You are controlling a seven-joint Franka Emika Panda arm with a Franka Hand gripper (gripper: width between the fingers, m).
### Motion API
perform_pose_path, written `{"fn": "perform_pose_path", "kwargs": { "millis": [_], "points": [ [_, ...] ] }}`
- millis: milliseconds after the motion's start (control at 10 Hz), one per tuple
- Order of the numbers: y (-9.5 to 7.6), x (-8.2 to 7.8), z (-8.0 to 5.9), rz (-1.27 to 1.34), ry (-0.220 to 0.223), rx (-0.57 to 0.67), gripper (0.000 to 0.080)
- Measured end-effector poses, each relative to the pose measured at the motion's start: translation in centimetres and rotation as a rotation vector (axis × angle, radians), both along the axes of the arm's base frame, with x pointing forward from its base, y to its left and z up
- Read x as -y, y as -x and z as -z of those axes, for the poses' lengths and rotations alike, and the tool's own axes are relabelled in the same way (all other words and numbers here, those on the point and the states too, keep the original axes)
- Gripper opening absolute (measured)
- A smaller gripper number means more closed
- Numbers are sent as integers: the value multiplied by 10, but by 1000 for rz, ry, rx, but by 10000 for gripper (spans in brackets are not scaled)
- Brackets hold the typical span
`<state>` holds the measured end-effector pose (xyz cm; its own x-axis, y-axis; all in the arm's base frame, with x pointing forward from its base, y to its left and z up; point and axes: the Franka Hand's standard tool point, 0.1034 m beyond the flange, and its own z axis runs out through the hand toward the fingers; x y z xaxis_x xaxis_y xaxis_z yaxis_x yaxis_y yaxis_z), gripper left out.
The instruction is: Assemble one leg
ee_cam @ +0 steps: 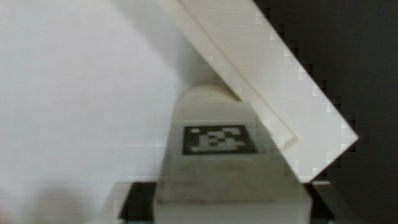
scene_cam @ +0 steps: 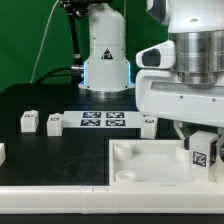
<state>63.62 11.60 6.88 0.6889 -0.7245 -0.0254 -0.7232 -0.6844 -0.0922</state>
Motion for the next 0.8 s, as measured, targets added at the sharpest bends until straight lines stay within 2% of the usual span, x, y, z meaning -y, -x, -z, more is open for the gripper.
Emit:
{"fn": "perform_pose_path", "kwargs": {
  "millis": [300,400,600,700,800],
  "points": [
    [0,1,0,237,-13,-20,291],
    [0,0,0,240,-14,-20,291],
    [0,0,0,202,-12,-16,571],
    [0,-1,0,174,-11,-14,571],
    [0,-3,0,101,-8,-8,635]
  ]
}}
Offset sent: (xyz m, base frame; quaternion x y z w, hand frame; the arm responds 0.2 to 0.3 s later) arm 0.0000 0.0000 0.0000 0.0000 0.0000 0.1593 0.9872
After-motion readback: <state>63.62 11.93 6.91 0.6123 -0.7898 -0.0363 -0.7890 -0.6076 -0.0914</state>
